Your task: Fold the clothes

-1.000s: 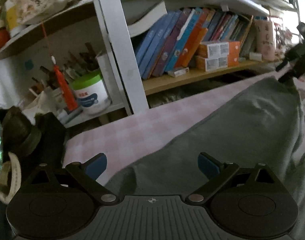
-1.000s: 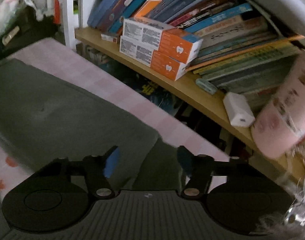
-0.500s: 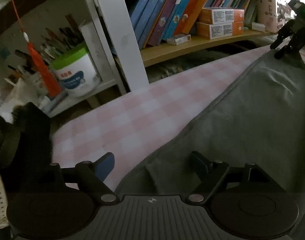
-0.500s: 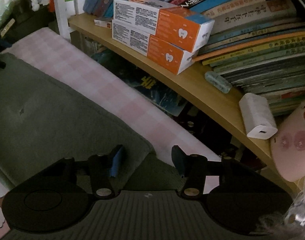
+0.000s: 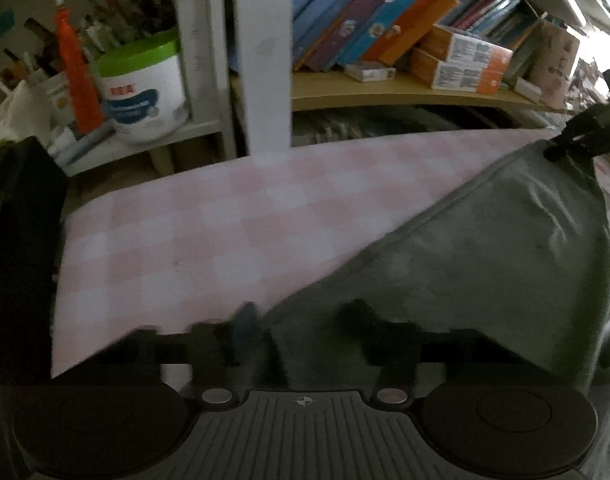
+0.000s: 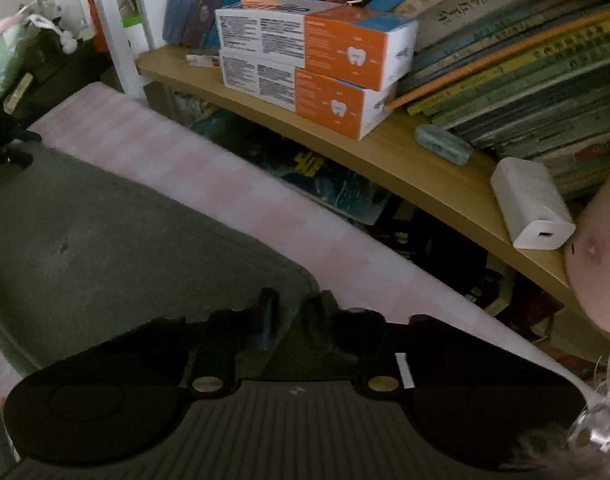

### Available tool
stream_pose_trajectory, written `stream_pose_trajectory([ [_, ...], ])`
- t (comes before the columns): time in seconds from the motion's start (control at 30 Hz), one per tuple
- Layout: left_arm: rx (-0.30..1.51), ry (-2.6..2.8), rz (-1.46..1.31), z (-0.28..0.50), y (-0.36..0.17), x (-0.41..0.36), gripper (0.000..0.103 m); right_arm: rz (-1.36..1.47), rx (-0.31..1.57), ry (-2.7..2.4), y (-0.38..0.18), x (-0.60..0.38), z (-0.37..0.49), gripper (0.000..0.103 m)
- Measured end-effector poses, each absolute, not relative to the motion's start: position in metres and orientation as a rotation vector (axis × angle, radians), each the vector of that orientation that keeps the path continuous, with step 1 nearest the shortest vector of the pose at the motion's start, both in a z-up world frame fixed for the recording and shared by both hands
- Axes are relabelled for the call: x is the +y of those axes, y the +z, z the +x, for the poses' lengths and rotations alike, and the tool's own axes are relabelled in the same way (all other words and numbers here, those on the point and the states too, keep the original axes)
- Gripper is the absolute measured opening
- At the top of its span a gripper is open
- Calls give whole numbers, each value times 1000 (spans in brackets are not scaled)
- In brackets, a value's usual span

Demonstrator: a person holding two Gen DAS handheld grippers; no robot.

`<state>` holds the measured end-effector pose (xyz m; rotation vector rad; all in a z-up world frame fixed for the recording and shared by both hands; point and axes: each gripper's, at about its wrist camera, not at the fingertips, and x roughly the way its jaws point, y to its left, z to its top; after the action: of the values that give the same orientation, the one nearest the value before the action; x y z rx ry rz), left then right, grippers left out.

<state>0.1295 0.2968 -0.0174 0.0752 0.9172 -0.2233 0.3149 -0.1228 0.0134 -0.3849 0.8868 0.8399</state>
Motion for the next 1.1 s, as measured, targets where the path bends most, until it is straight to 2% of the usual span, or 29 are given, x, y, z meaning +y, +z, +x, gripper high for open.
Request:
stream_pose_trajectory([
  [0.03, 923, -223, 92, 129, -17, 292, 21, -409, 871, 825, 15, -119, 311, 14],
  [0.1, 927, -183, 160, 128, -15, 279, 17, -456, 805, 778, 22, -113, 300, 13],
  [0.3, 697, -71, 191, 90, 30, 267, 15, -486, 536, 674, 73, -115, 247, 12],
  [0.5, 582, -76, 208, 27, 65, 255, 15, -481, 384, 644, 120, -146, 174, 12],
  [0.63, 528, -88, 248, -20, 82, 241, 15, -554, 311, 629, 129, -163, 109, 13],
  [0.87, 470, -111, 272, -107, 90, 226, 15, -654, 272, 659, 117, -200, -3, 13],
  [1.1, 437, -87, 239, -196, 55, 209, 19, -669, 344, 714, 70, -225, -94, 17],
])
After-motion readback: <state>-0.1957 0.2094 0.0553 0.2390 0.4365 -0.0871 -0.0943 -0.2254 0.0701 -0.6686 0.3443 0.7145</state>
